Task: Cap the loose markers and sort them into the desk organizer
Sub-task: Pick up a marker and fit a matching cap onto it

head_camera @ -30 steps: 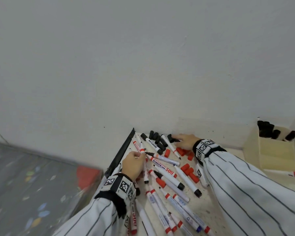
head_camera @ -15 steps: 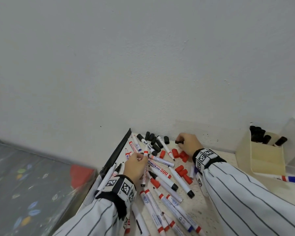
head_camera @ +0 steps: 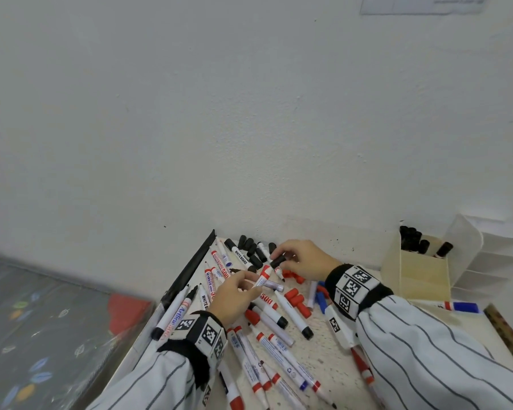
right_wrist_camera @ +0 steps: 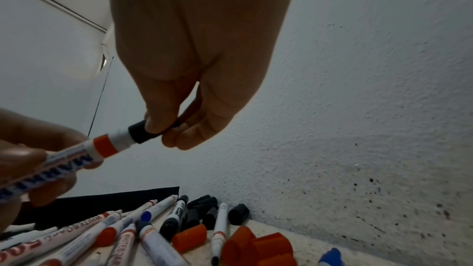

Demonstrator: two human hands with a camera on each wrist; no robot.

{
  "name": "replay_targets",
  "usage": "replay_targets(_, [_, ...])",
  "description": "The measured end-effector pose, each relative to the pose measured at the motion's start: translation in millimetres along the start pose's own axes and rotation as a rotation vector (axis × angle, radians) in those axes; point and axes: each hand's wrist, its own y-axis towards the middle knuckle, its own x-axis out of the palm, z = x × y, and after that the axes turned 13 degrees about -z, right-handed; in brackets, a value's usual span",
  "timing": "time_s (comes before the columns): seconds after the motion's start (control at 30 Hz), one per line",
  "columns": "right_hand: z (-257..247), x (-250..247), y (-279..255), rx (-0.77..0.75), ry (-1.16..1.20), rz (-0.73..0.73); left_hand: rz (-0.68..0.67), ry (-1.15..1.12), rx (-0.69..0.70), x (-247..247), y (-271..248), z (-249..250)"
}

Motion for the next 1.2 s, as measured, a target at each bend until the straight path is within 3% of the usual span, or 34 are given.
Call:
replay_targets(0.17, [-3,8,-13,0.027,0.054,0.015,-0.054,0.09,0.019,5,-11,6])
replay_targets(0.37, [-9,26,-20,0.168,0.098,0.058,-0.122,0.02,0.045,16,-29,21])
replay_targets(0.5, [-14,32,-24,0.229,0.167,0.16,0.052,0.2,0.13,21,-31,19])
replay_targets(0.67, [-22,35,-31,0.252,0.245,0.224,0.087,0.434,0.211,27,-36,25])
replay_targets(0.87, [-26,38,-36,0.182,0.268,0.244,-0.074,0.376,0.183,27,-39,35])
replay_targets(1.1, [-22,50,-43,0.042,0.295,0.263,-0.402,-0.119,-0.084,27,-57,46])
replay_targets(1.2, [-25,56,-48,-0.016,0.275,0.249,-0.475,-0.146,-0.131,20,-60,43])
